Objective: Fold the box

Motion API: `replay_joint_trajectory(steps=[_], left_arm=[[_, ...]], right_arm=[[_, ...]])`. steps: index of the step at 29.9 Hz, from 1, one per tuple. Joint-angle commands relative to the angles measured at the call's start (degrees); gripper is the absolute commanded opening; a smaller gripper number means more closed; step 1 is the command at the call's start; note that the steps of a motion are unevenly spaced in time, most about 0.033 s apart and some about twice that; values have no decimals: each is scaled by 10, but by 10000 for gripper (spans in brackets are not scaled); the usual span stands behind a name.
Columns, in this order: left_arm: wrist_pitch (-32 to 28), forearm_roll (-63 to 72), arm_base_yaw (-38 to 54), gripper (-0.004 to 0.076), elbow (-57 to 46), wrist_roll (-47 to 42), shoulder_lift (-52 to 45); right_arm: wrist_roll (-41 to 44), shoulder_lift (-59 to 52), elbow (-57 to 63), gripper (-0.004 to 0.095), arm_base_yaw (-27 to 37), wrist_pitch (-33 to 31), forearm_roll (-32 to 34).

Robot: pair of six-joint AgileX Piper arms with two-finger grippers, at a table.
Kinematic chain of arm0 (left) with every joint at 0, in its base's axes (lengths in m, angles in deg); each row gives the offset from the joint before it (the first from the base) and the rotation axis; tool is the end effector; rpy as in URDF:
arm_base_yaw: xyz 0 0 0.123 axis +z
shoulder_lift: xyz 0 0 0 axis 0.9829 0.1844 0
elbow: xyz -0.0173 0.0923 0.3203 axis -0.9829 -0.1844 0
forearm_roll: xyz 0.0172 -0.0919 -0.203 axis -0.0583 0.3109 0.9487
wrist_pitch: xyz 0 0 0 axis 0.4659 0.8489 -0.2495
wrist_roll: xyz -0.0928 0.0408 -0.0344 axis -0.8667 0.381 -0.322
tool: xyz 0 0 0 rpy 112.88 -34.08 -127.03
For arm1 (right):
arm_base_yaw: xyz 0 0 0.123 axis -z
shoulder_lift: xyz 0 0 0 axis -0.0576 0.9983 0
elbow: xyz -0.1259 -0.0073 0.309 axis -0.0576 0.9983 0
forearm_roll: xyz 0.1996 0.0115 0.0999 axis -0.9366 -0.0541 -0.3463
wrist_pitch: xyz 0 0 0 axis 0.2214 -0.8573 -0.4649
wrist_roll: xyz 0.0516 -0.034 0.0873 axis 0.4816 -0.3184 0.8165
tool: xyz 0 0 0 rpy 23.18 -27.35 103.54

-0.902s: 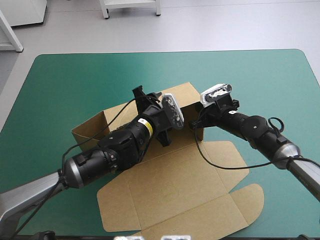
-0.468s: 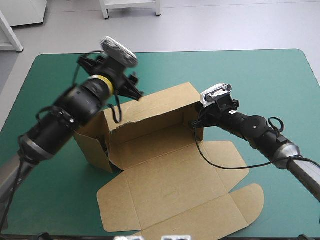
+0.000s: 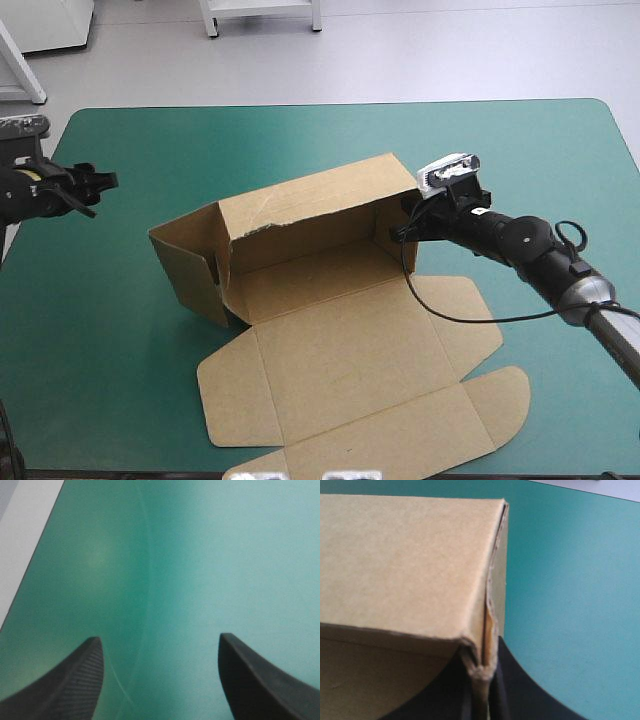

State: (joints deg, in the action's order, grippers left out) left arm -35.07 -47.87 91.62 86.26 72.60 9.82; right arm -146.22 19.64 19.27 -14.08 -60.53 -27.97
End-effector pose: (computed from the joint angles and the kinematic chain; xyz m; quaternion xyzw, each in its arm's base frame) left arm 0.2559 0.0496 0.4262 -0.0808 0.9102 0.0213 0.4057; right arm 0.2744 0.1125 0.3605 -0.1933 0.8290 0.1766 0.4942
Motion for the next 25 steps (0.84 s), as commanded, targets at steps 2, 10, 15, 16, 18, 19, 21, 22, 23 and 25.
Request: replay_joint_trajectory(steps=[2, 10, 15, 16, 18, 19, 21, 22, 23, 25], left_arm=[[-52, 11, 23, 475, -44, 8, -38], [-69, -7, 23, 476, -91, 8, -38], [-67, -5, 23, 475, -91, 17, -38], [-64, -4, 23, 476, -91, 17, -38], [-59, -4, 23, 476, -91, 17, -38], [-56, -4, 20, 476, -91, 17, -38], [-48, -1, 19, 476, -91, 21, -38], [-41, -1, 19, 476, -91, 23, -38], [-33, -1, 19, 476, -91, 23, -38], [-17, -1, 19, 476, -91, 33, -38]], right_arm=[[148, -18, -73, -17, 45, -64, 129], [417, -17, -231, -17, 73, -290, 474], [479, 21, -332, -17, 73, -417, 540], [484, 37, -352, -17, 73, -442, 544], [484, 72, -385, -17, 73, -486, 544], [484, 93, -402, -17, 73, -506, 544], [488, 131, -437, -17, 73, -530, 543], [488, 151, -455, -17, 73, -538, 537], [488, 171, -469, -17, 73, -544, 529], [490, 210, -506, -17, 73, -550, 520]])
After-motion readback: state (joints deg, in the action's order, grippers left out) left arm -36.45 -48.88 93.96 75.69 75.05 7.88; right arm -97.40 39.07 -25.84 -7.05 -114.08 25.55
